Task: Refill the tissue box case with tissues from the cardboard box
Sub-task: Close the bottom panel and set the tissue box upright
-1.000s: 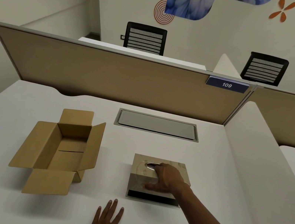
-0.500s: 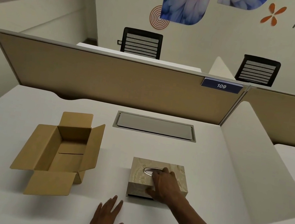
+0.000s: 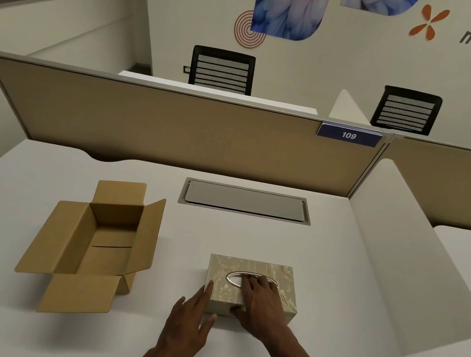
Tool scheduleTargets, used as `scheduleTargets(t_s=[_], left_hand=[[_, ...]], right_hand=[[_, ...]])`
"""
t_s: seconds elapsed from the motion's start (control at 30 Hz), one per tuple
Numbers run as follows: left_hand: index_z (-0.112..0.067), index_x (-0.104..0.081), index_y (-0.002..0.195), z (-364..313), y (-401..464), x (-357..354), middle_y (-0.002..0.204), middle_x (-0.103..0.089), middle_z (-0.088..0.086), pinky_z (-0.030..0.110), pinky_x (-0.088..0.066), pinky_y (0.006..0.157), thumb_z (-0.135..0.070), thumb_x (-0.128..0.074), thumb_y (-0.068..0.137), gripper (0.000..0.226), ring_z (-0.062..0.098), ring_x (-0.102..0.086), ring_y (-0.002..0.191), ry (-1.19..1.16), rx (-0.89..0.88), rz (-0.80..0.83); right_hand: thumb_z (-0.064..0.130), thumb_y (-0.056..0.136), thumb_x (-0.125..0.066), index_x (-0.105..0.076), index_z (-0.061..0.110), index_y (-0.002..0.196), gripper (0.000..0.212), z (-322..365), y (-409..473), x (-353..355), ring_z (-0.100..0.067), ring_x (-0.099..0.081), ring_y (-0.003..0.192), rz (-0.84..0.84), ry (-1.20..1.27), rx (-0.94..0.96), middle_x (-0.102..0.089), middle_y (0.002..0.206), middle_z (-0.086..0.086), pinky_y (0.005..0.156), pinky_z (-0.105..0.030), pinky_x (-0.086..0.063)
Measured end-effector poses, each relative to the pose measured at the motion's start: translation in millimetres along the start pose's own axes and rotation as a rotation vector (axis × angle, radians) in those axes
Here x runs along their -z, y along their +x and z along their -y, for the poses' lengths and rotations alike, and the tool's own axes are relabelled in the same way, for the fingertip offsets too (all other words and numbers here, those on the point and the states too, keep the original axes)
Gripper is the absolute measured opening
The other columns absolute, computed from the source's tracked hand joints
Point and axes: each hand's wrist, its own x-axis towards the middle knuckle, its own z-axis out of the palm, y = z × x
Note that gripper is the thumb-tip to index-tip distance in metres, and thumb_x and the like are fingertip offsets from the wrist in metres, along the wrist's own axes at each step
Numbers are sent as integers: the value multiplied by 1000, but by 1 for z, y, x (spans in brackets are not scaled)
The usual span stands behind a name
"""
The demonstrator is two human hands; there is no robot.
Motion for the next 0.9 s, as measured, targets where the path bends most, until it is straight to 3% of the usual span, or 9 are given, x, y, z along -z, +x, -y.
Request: scheduleTargets(t_s=[0.1,0.27,0.43,0.53,0.6,0.67,0.8,0.9], left_hand=[[-40,3,154,0,0,-3,166,-16,-6,33,-15,123,-50,-35,103,65,14,-29,148,16,-3,41],[-41,6,153,7,-1,-9,166,-17,-4,29,-35,116,-50,-38,101,69,17,-38,143,0,-20,60],[-40,0,157,13,2,-10,165,-22,-4,29,-42,110,-51,-35,100,68,18,-46,134,-12,-61,23],[-45,-1,155,13,6,-9,163,-27,-3,26,-44,107,-42,-35,103,62,20,-49,132,-63,-85,11],[-49,0,152,13,9,-8,163,-28,-2,19,-39,105,-33,-37,106,61,20,-47,137,-109,-78,12],[-54,5,149,12,12,-6,162,-31,-2,22,-42,103,-30,-35,107,63,21,-49,134,-125,-74,30],[-52,13,148,11,14,-5,153,-45,2,29,-50,94,-25,-34,106,69,21,-60,115,-100,-72,72],[-55,25,145,14,19,-10,146,-51,6,35,-54,91,-22,-36,103,81,23,-63,108,-93,-66,107]], right_hand=[[60,70,-75,-60,10,135,84,-1,-4,-11,-30,-62,116,-8,10,-21,-69,128,-7,98,-44,-53],[64,57,-84,-69,11,124,86,-2,-5,-19,-28,-70,106,-13,33,-40,-75,119,-8,90,-42,-59],[72,67,-71,-69,18,119,75,-6,-13,-11,-29,-62,116,-110,111,-68,-72,120,-3,98,-45,-52],[82,73,-60,-59,19,137,90,-11,-24,-11,-36,-48,132,-152,167,-191,-59,137,-12,108,-52,-43],[89,72,-52,-44,19,152,107,-15,-33,-15,-40,-32,148,-116,195,-312,-43,155,-19,117,-56,-31],[95,72,-41,-27,20,160,116,-22,-40,-21,-40,-14,155,-64,222,-386,-22,167,-19,121,-58,-21],[94,78,-16,-1,27,163,109,-33,-49,-34,-37,-1,157,-20,257,-374,13,169,-7,121,-59,-27],[91,80,-13,3,27,163,106,-36,-50,-40,-39,-4,157,-37,260,-357,18,169,-6,121,-55,-30]])
